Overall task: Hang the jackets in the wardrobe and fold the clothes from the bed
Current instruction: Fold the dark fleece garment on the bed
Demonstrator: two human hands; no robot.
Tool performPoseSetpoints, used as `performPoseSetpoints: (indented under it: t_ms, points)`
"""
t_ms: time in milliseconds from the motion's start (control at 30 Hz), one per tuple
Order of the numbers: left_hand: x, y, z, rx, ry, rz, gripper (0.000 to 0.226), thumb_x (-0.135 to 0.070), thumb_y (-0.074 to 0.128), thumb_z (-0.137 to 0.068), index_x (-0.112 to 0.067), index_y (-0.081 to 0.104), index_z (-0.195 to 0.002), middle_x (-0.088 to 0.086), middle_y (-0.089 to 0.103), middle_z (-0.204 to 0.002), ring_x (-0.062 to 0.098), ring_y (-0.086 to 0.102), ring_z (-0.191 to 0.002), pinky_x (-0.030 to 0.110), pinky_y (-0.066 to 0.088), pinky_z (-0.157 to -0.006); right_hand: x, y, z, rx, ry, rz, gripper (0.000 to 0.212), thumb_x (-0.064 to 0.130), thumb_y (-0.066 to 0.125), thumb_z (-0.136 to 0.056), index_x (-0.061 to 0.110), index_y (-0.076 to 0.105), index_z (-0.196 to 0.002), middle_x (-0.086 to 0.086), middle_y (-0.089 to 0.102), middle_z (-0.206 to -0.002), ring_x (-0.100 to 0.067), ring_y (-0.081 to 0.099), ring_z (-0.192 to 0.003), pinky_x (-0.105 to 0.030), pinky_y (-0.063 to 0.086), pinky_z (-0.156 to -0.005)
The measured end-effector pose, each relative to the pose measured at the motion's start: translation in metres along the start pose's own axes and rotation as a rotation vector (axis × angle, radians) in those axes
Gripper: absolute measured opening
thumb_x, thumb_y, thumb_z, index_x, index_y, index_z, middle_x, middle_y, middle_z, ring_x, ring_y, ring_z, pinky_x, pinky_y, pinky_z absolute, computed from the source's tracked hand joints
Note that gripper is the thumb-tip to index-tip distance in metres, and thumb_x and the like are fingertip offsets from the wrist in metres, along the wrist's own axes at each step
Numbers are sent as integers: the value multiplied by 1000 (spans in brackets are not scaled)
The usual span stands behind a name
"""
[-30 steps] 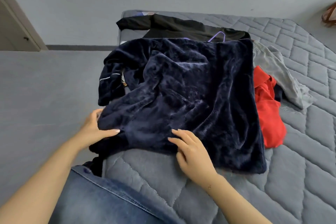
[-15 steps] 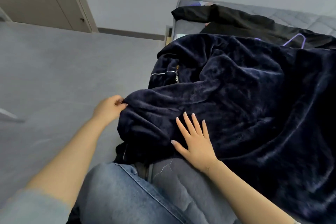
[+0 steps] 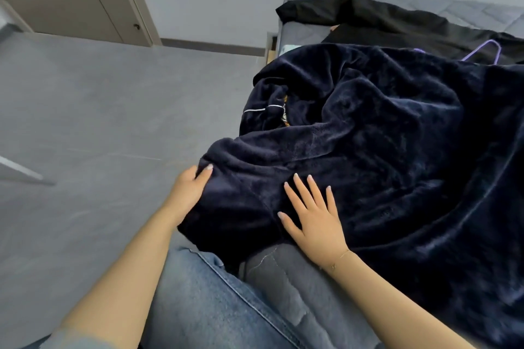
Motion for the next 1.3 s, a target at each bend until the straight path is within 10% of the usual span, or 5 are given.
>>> performPoseSetpoints:
  t_ms: [333, 600, 933, 1133, 1300]
  points:
    - [3, 5, 54, 790, -380, -421, 82, -53, 88, -58, -18, 60, -126, -6, 72, -114, 13, 64, -112, 31, 46, -104, -15, -1, 26, -22, -56, -16, 64, 56, 19, -101, 28, 4, -156, 9, -11, -161, -10, -23, -146, -28, -21, -116]
    - [-62, -1, 87, 666, -262, 189, 43, -34, 79, -74, -18, 73, -113, 5, 70, -119, 18, 67, -110, 26, 57, -78, -24, -23, 76, -273, 59, -702, 28, 7, 60, -93, 26, 69, -112, 19, 61, -123, 4, 48, -124, -24, 37, -110]
    - [-140, 37, 113, 384, -287, 602, 28, -25, 51, -99, -9, 72, -92, 10, 76, -87, 21, 74, -74, 33, 59, -56, 15, -46, 108, -525, 145, -861, 23, 44, 67, -84, 33, 50, -74, 16, 49, -85, -9, 51, -87, -16, 38, -79]
    - [-137, 29, 120, 395, -285, 742, 41, -21, 44, -101, -2, 78, -85, 13, 75, -88, 22, 74, -76, 35, 59, -56, 40, -10, 92, 48, 174, -1269, 113, 61, 80, -65, 31, 15, -152, 20, 25, -150, 3, 32, -135, -22, 33, -111]
    - [-134, 21, 128, 405, -273, 702, 29, -18, 56, -87, -2, 79, -80, 10, 76, -87, 19, 74, -77, 33, 59, -58, 23, -16, 95, -251, 756, -2281, 76, 47, 79, -69, 25, 43, -133, -2, 50, -139, -18, 57, -118, -35, 45, -100]
Point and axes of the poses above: each hand's wrist, its own z-axis away from the middle knuckle, its own y-axis out of the palm, x = y × z, the point moved 3 cm from there along -z, towards the middle knuckle
